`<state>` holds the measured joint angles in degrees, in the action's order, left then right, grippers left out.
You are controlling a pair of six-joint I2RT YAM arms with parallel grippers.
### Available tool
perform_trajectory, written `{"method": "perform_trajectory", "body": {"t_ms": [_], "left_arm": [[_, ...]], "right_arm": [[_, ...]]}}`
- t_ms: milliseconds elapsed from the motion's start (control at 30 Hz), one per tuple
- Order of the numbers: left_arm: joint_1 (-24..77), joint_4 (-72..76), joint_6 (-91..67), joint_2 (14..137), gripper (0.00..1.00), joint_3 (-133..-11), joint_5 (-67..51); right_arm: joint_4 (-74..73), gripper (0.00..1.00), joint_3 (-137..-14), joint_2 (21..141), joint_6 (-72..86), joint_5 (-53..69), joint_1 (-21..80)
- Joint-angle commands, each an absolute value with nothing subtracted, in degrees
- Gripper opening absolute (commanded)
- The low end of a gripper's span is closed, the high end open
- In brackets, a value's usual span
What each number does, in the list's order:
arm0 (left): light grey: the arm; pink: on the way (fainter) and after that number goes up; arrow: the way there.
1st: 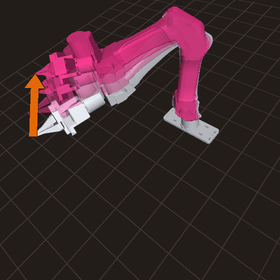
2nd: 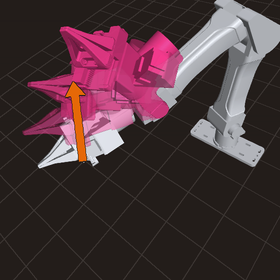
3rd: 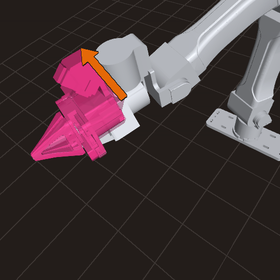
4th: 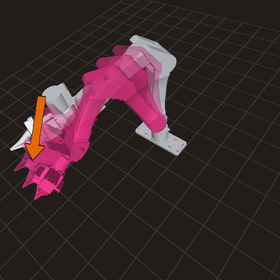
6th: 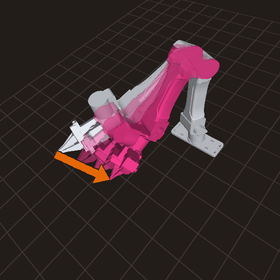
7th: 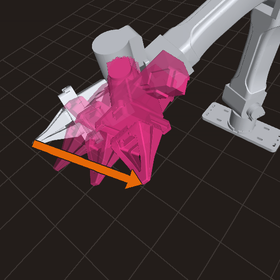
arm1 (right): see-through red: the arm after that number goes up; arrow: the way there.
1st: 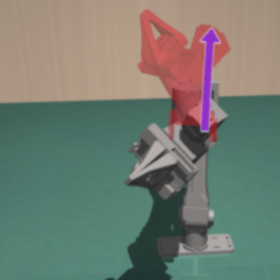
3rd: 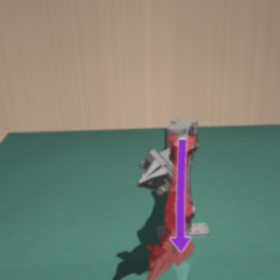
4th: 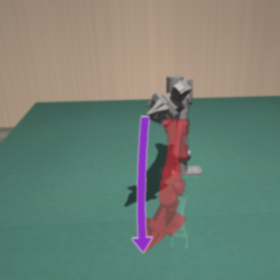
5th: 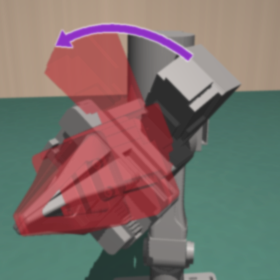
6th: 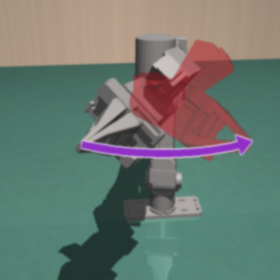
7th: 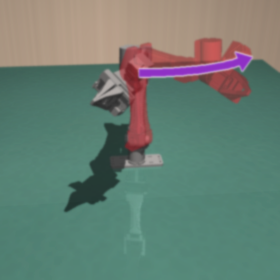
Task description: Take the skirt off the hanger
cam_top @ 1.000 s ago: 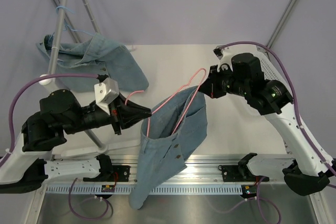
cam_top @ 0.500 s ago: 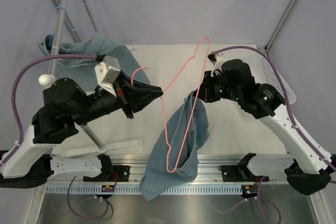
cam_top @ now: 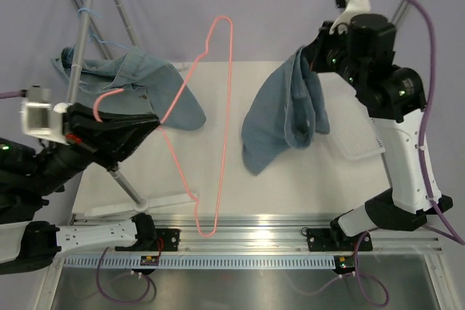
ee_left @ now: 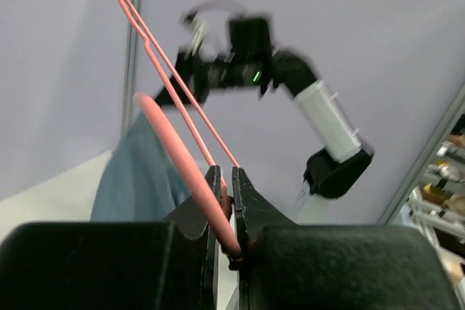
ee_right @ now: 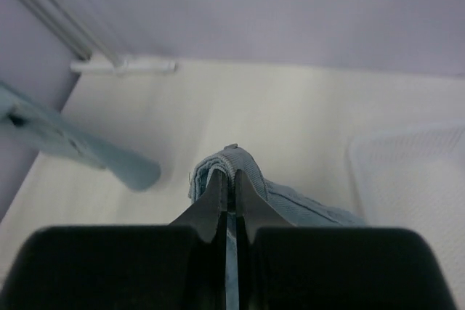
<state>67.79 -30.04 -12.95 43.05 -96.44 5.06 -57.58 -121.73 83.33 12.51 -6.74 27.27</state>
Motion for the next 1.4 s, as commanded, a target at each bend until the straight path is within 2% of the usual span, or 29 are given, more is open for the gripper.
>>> {"method": "perform_trajectory", "body": {"t_ms": [0,33,100,233,333,433,600,700,800,967,1367], "left_arm": [[68.03,-35.76,-12.48,44.65,0.00,-90.19,9.84],[67.94,-36.29,-12.48,44.74,0.00,-88.87,10.10],[68.03,-37.17,-12.13,44.82,0.00,-85.35,10.98],[68.03,-36.91,-12.13,45.35,0.00,-79.46,11.87],[67.94,-37.88,-11.87,47.27,0.00,-77.26,11.87],[67.94,-38.41,-12.65,48.25,0.00,-74.72,13.18],[67.94,-33.23,-16.34,47.64,0.00,-67.25,8.36],[67.94,-32.17,-17.84,47.64,0.00,-64.17,6.60],[67.94,-31.99,-18.46,47.55,0.00,-62.67,5.89],[67.94,-30.94,-18.98,45.88,0.00,-60.82,6.33],[67.94,-32.87,-18.37,45.70,0.00,-61.79,7.56]], "right_arm": [[-55.19,0.00,-137.87,87.07,5.81,-15.82,24.88],[-54.41,0.00,-142.95,87.97,4.41,-15.47,23.31],[-51.17,0.00,-144.66,88.51,2.30,-16.51,22.59],[-38.01,0.00,-141.52,86.75,-4.38,-22.22,21.01],[-34.29,0.00,-142.11,87.71,-5.88,-23.29,17.50],[-32.70,0.00,-143.17,89.47,-5.89,-22.42,12.49],[-33.04,0.00,-145.54,92.19,-0.45,-16.44,3.27],[-32.87,0.00,-145.37,92.72,-0.35,-15.12,1.06],[-32.26,0.00,-142.39,92.03,2.63,-13.27,-3.16],[-26.64,0.00,-128.87,88.08,4.74,-10.29,-8.25],[-20.93,0.00,-111.73,85.18,9.49,-7.21,-10.55]]}}
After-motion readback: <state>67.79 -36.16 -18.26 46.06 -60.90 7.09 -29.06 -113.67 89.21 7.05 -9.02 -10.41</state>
